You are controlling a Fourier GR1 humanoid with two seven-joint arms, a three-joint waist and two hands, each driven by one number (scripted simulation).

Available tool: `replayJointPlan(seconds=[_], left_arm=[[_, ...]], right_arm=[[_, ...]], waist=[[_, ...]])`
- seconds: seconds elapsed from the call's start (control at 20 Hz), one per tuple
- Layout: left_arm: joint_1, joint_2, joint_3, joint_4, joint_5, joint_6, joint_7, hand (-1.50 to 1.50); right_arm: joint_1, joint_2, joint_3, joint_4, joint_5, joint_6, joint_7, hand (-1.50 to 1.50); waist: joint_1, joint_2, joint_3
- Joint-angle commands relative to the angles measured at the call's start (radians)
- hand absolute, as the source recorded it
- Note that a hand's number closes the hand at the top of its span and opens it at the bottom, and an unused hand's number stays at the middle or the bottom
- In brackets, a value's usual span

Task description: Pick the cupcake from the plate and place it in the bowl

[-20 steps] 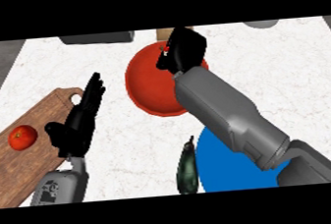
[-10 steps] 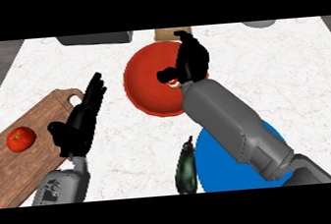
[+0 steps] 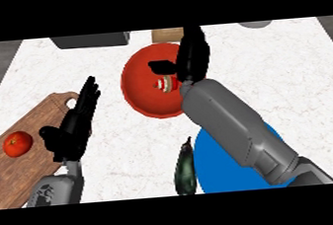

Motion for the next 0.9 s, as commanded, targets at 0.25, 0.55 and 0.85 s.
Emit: replayJointPlan(seconds=[0.25, 0.55, 0.85], left_arm=[[0.018, 0.027, 0.029, -0.046, 0.015, -0.015, 0.036, 0.00], [0.002, -0.030, -0.008, -0.021, -0.031, 0.034, 0.038, 0.00], [0.014, -0.008, 0.033, 0.051, -0.022, 0.000, -0.062, 0.00]], right_arm=[[0.192, 0.005, -0.012, -0.310, -0.082, -0.088, -0.009, -1.50], [0.449, -0.058, -0.006, -0.611, -0.064, 0.035, -0.100, -1.50], [0.569, -0.044, 0.002, -0.762, -0.003, 0.107, -0.085, -1.50]], waist=[[-0.023, -0.007, 0.000], [-0.032, -0.006, 0.000], [-0.026, -0.004, 0.000]])
